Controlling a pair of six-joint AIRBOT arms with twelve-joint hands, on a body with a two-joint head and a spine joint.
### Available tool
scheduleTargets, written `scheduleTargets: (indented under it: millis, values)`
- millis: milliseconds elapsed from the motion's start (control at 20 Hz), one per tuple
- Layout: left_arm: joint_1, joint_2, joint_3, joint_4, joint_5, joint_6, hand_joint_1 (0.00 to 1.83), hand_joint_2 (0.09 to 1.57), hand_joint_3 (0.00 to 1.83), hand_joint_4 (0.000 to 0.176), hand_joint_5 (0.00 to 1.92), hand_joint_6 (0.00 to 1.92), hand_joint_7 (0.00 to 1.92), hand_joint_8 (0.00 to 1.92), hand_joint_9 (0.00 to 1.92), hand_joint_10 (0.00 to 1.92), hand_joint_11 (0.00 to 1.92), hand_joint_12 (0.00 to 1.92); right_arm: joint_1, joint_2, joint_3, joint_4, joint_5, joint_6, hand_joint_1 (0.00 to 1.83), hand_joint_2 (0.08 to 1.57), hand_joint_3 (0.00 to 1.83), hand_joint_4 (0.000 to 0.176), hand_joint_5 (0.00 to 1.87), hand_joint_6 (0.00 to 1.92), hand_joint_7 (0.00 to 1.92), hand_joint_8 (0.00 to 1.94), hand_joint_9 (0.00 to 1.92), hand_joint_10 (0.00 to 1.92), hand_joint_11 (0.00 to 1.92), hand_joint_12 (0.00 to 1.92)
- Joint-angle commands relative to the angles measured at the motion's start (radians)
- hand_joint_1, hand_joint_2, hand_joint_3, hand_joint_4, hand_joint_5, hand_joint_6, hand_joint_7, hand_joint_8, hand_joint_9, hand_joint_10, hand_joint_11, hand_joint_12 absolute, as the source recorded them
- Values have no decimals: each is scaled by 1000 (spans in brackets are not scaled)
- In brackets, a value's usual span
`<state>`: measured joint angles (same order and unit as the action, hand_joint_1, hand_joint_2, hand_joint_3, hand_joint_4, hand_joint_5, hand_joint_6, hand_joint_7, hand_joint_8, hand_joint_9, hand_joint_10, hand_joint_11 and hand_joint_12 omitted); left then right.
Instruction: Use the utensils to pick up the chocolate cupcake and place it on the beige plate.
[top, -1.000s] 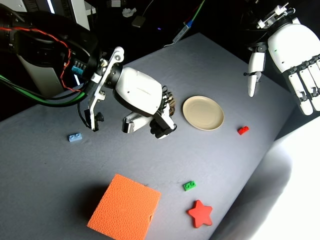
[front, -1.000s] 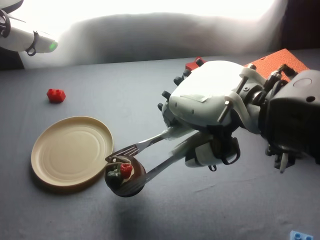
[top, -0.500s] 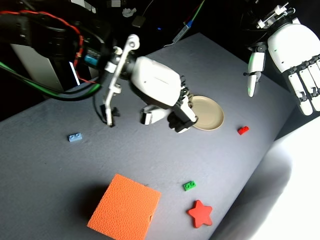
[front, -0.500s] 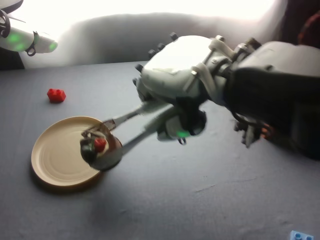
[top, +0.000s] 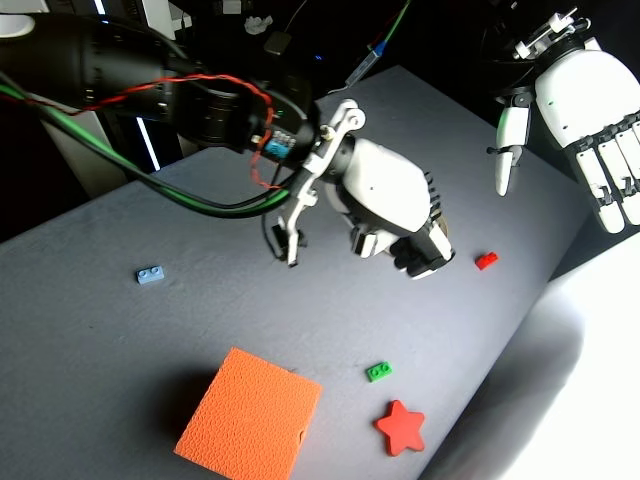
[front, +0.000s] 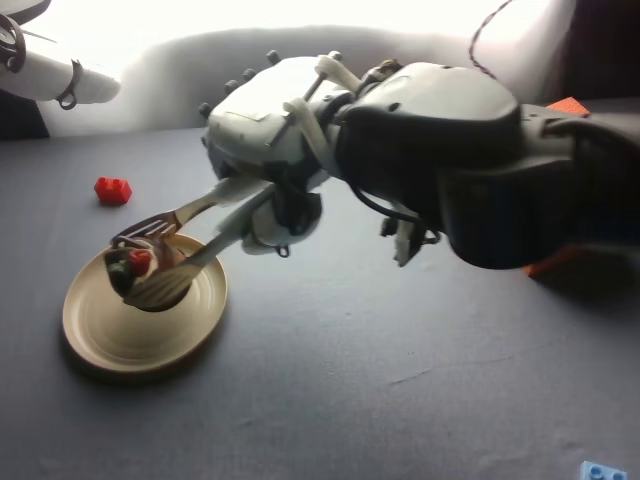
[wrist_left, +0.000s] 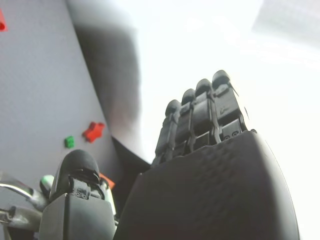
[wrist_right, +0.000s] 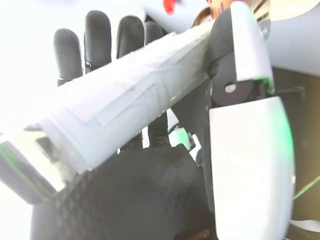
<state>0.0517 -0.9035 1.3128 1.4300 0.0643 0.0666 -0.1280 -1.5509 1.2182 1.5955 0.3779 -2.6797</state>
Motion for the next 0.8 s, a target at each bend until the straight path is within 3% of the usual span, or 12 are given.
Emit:
scheduleTargets:
  millis: [0,400,600,750]
  values:
    - [-15,1,10,17,3,4,72,1136,0,0,0,0,0,0,0,0,0,0,15,-2,14,-47,3,22,1196,1171,0,0,840,1128,914,1202,718,1031,424,1367]
    - [-18,-7,9,17,3,4,54,1142,1,0,27,6,0,0,0,0,0,0,-21,-42,42,-48,-6,46,1188,1176,0,10,867,1112,865,1251,704,1037,449,1360]
    - [-19,-9,8,17,3,4,74,1141,0,0,0,0,0,0,0,0,0,0,-33,-45,58,-48,-14,52,1186,1185,2,0,844,1128,853,1291,682,1065,409,1396]
    - [-20,-10,9,17,3,4,59,1140,0,0,21,7,0,0,0,0,0,0,-33,-46,64,-48,-15,56,1179,1195,1,2,820,1169,844,1302,675,1073,383,1406]
